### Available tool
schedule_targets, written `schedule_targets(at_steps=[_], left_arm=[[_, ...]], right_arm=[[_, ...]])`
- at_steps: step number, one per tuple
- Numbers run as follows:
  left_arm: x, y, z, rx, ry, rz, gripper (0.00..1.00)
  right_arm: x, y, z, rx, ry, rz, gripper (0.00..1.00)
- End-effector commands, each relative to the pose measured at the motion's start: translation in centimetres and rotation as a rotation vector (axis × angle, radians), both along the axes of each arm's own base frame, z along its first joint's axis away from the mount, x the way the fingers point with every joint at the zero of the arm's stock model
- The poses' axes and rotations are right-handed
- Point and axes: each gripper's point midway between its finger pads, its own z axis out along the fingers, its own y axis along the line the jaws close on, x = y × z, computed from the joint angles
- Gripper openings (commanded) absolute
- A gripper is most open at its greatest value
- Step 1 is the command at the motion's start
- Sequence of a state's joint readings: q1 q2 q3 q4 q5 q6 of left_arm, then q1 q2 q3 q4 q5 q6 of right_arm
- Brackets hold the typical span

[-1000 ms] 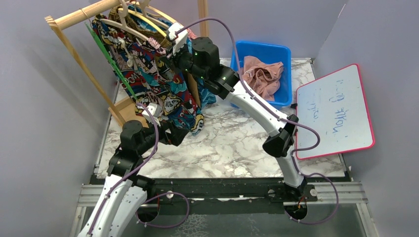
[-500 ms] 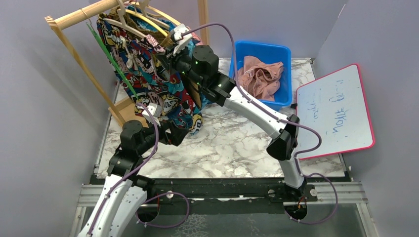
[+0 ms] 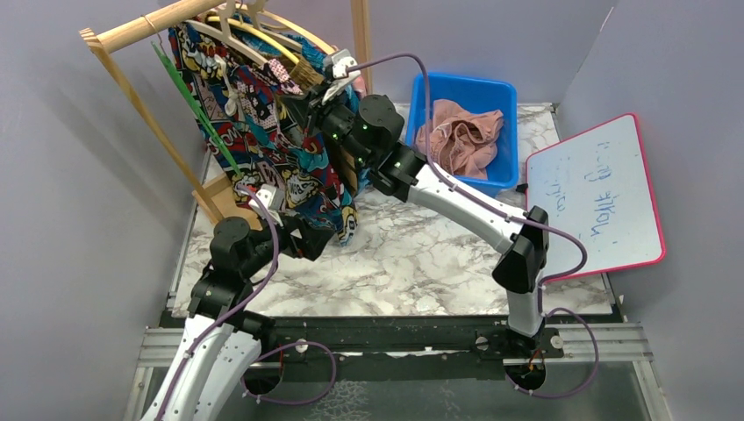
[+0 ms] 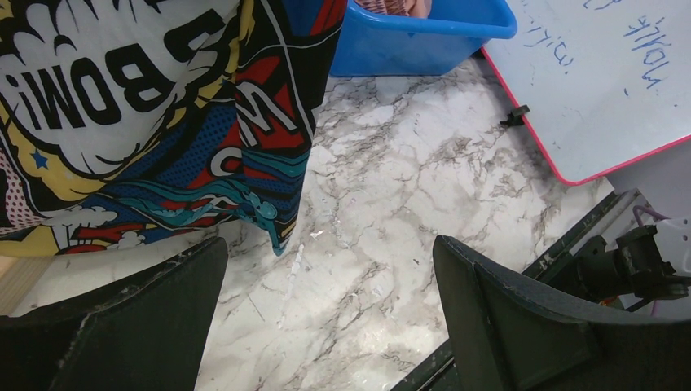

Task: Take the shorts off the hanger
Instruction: Pick up the hanger from the clothes rod.

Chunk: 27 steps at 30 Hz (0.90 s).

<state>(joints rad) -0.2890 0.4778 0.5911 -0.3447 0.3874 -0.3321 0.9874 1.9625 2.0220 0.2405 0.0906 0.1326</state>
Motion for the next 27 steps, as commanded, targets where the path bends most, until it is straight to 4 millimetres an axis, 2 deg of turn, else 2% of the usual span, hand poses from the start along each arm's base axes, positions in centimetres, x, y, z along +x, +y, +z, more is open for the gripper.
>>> schedule_targets(at_steps=[1, 4, 8, 11, 15, 24, 27], left_arm=[[0.2, 0.3, 1.1, -0.001, -0.059, 0.012, 0.99], [0.1, 0.3, 1.5, -0.006, -0.073, 0.012, 0.99], [-0.1, 0.5, 1.9, -0.009, -0.09, 0.02, 0.99], [-0.2, 0.5, 2.1, -0.011, -0.101, 0.019, 0.99], [-0.4, 0.4, 2.3, -0.016, -0.104, 0.006, 0.99], [-1.4, -0.8, 2.7, -0.034, -0.128, -0.084, 0.99], [-1.6, -1.1, 2.8, -0.039, -0.131, -0.11, 0.99]], right_arm=[[-2.9, -3.6, 8.7, 0.221, -0.122, 0.011, 0.01], [-3.3, -3.5, 8.3, 0.188, -0.111, 0.031, 0.01], [-3.5, -4.4, 7.0, 0.148, -0.084, 0.016, 0.01], [-4.1, -5.1, 5.1, 0.077, -0.059, 0.019, 0.01], [-5.4, -6.6, 1.0, -0.012, -0.018, 0.033, 0.01], [-10.6, -14.2, -5.9, -0.087, 0.062, 0.045, 0.01], [-12.1, -17.5, -9.6, -0.139, 0.115, 0.014, 0.01]])
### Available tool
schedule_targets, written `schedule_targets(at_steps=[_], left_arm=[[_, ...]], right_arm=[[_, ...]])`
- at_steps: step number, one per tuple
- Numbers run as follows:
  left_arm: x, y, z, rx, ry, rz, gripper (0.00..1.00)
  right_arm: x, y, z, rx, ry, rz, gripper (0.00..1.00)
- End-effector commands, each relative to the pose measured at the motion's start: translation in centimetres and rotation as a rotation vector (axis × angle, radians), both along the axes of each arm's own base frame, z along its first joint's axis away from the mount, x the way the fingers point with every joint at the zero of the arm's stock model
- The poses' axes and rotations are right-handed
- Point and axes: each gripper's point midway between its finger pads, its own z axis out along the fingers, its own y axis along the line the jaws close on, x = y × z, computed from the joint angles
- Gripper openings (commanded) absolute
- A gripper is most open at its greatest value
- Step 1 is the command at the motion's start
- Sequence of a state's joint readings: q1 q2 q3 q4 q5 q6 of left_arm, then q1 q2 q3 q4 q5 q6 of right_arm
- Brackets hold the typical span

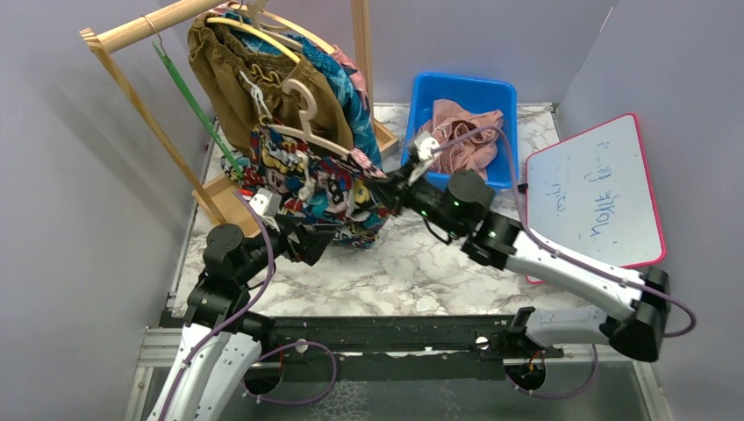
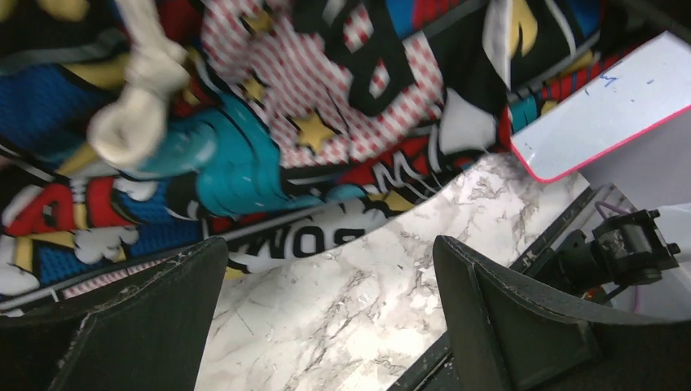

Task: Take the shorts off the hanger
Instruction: Pick up the hanger from the clothes rod.

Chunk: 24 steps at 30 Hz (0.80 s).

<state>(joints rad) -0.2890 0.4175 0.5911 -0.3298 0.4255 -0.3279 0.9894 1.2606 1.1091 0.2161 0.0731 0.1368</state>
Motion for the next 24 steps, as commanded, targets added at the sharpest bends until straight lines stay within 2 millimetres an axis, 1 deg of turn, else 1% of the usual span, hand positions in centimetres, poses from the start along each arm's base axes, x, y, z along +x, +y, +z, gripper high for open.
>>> schedule_targets(at_steps=[1, 2, 4, 7, 8, 9, 13, 16, 18, 20, 22, 24], left_arm=[[-0.6, -0.9, 1.2, -0.013, -0.061, -0.077, 0.99], [-0.7, -1.0, 1.2, -0.014, -0.064, -0.082, 0.99], [-0.8, -1.1, 1.3, -0.016, -0.068, -0.093, 0.99], [-1.1, -1.3, 1.3, -0.02, -0.072, -0.111, 0.99], [-1.1, -1.4, 1.3, -0.02, -0.073, -0.117, 0.99], [-1.1, -1.4, 1.3, -0.021, -0.071, -0.118, 0.99], [-0.9, -1.5, 1.0, -0.019, -0.057, -0.122, 0.99], [-0.8, -1.5, 0.9, -0.019, -0.049, -0.121, 0.99], [-0.8, -1.5, 1.0, -0.02, -0.052, -0.118, 0.99], [-0.8, -1.4, 1.0, -0.021, -0.057, -0.114, 0.99], [-0.8, -1.3, 1.1, -0.02, -0.06, -0.107, 0.99], [-0.7, -1.2, 1.0, -0.018, -0.057, -0.097, 0.99]], right_arm=[[-2.9, -4.7, -0.5, 0.037, 0.004, -0.021, 0.01], [-3.5, -6.1, -1.2, 0.033, 0.016, -0.032, 0.01], [-4.4, -8.7, -3.4, 0.026, 0.039, -0.076, 0.01], [-5.4, -12.1, -5.2, 0.008, 0.062, -0.136, 0.01], [-6.0, -13.1, -5.3, 0.009, 0.068, -0.141, 0.01], [-6.5, -13.7, -6.2, -0.014, 0.09, -0.138, 0.01], [-8.9, -15.1, -7.7, -0.001, 0.155, -0.082, 0.01], [-10.8, -15.5, -7.2, 0.069, 0.175, -0.009, 0.01], [-11.6, -16.2, -6.6, 0.137, 0.201, 0.002, 0.01], [-12.7, -16.5, -6.7, 0.162, 0.212, 0.044, 0.01], [-13.2, -17.2, -7.2, 0.163, 0.243, 0.038, 0.01], [-13.2, -18.0, -7.7, 0.146, 0.273, 0.008, 0.01]])
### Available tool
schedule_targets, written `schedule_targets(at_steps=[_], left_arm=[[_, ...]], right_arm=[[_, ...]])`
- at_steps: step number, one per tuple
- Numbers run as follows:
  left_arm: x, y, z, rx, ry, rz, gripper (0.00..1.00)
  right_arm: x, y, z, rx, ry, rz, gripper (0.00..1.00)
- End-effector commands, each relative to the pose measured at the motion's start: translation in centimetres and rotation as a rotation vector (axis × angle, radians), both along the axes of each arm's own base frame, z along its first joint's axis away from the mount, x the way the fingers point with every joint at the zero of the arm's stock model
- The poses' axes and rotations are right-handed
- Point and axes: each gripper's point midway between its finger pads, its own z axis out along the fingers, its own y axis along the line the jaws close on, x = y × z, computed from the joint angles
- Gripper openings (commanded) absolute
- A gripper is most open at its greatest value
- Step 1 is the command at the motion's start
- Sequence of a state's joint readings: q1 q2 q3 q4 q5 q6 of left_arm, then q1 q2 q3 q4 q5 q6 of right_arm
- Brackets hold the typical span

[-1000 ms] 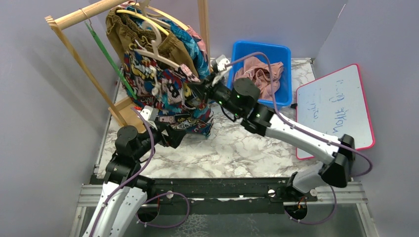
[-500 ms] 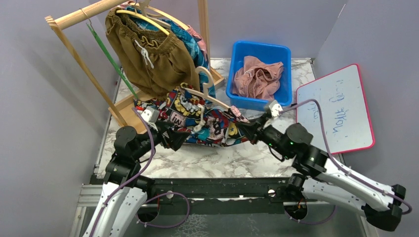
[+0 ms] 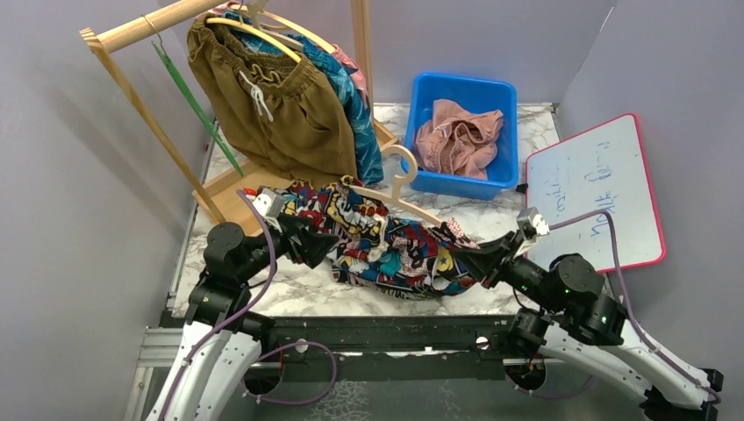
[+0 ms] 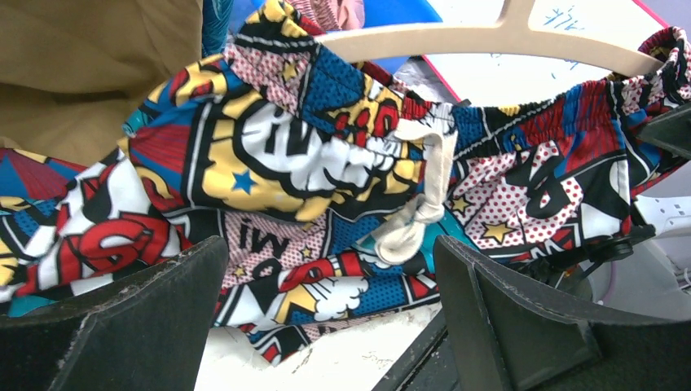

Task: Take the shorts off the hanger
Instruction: Pick up the hanger from the clothes rod, then remove the shorts from the hanger.

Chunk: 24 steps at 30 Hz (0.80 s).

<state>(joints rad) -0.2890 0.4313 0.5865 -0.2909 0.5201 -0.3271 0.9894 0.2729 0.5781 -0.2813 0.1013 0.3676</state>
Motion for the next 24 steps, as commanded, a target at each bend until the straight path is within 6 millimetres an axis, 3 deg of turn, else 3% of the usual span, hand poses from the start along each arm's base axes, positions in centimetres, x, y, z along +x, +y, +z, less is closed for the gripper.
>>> schedule_targets(at_steps=[1, 7, 10, 14, 17, 20, 24], left_arm=[[0.1, 0.1, 0.5, -0.001, -0.039, -0.002, 0.99], [-0.1, -0.2, 0.8, 0.0, -0.043, -0.029, 0.99], [-0.4, -0.9, 1.7, -0.056, -0.035, -0.059, 0.99], [-1.1, -2.9, 3.7, -0.202, 0.03, -0.174, 0.85], [-0.7, -3.3, 4.0, -0.222, 0.058, -0.177, 0.85], [-0.2, -3.5, 3.5, -0.236, 0.102, -0.156, 0.87], [1.0, -4.2, 1.4, -0.203, 0.154, -0.127, 0.86]], right_arm=[[-1.4, -0.9, 0.0, 0.021, 0.089, 0.021, 0.01], [-2.3, 0.9, -0.1, -0.063, 0.105, 0.122, 0.01], [-2.1, 2.3, -1.7, -0.11, 0.154, 0.149, 0.01], [-2.4, 4.0, -3.1, -0.129, 0.173, 0.219, 0.01], [-2.5, 4.9, -3.0, -0.131, 0.156, 0.258, 0.01], [-2.4, 5.5, -3.1, -0.155, 0.169, 0.276, 0.01], [-1.8, 6.4, -4.5, -0.148, 0.238, 0.255, 0.01]])
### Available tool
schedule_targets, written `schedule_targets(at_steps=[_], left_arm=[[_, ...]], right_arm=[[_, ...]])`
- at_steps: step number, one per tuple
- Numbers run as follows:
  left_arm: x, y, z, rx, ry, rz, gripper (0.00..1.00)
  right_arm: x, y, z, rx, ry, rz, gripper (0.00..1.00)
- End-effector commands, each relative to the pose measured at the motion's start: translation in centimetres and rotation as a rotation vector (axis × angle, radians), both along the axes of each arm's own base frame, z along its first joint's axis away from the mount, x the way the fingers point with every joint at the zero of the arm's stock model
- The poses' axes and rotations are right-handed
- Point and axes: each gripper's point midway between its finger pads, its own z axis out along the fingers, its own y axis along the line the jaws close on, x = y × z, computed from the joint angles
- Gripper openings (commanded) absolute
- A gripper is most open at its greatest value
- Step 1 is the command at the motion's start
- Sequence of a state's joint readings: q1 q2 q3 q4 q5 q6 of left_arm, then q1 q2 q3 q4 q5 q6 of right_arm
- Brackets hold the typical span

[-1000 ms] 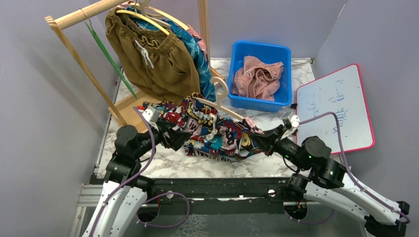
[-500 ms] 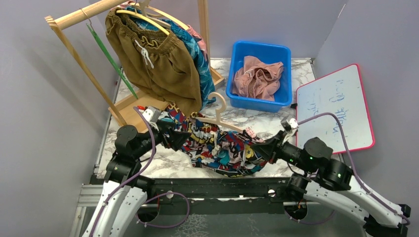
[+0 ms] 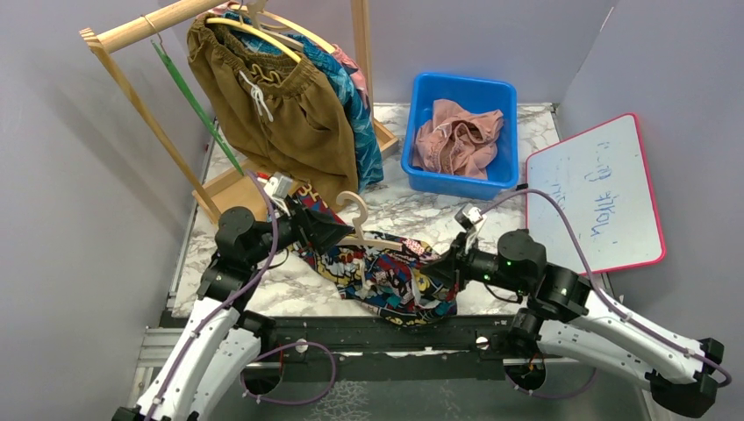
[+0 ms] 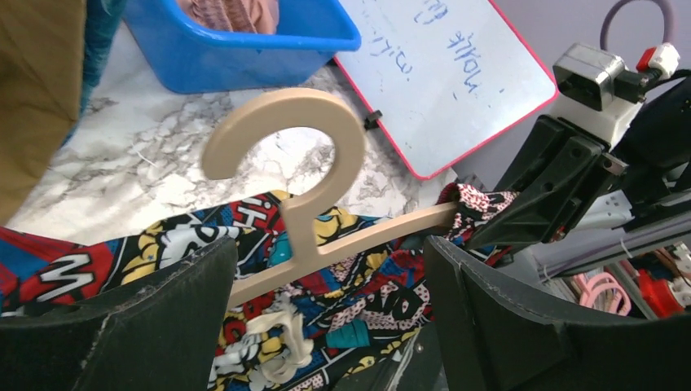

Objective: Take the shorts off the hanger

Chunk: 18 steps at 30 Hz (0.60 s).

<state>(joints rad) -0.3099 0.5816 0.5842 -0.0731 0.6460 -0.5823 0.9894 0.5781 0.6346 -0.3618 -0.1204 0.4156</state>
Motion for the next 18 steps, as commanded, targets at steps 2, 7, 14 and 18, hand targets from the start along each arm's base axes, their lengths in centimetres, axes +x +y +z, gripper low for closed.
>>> schedule_targets(at_steps=[2, 7, 14, 18], left_arm=[[0.9, -1.4, -1.4, 0.016, 0.028, 0.012, 0.84], [1.9, -2.2, -4.1, 0.099, 0.056, 0.102, 0.74], [4.3, -1.8, -5.3, 0.123, 0.077, 0.232, 0.51], [5.3, -2.1, -5.1, 0.118, 0.07, 0.245, 0.28]], right_arm=[[0.1, 2.1, 1.2, 0.107, 0.033, 0.022, 0.01], [0.6, 2.9, 1.7, 0.165, 0.036, 0.001, 0.01], [0.6, 3.0, 2.0, 0.143, 0.066, 0.001, 0.01], [0.6, 3.3, 2.0, 0.133, 0.067, 0.015, 0.01]])
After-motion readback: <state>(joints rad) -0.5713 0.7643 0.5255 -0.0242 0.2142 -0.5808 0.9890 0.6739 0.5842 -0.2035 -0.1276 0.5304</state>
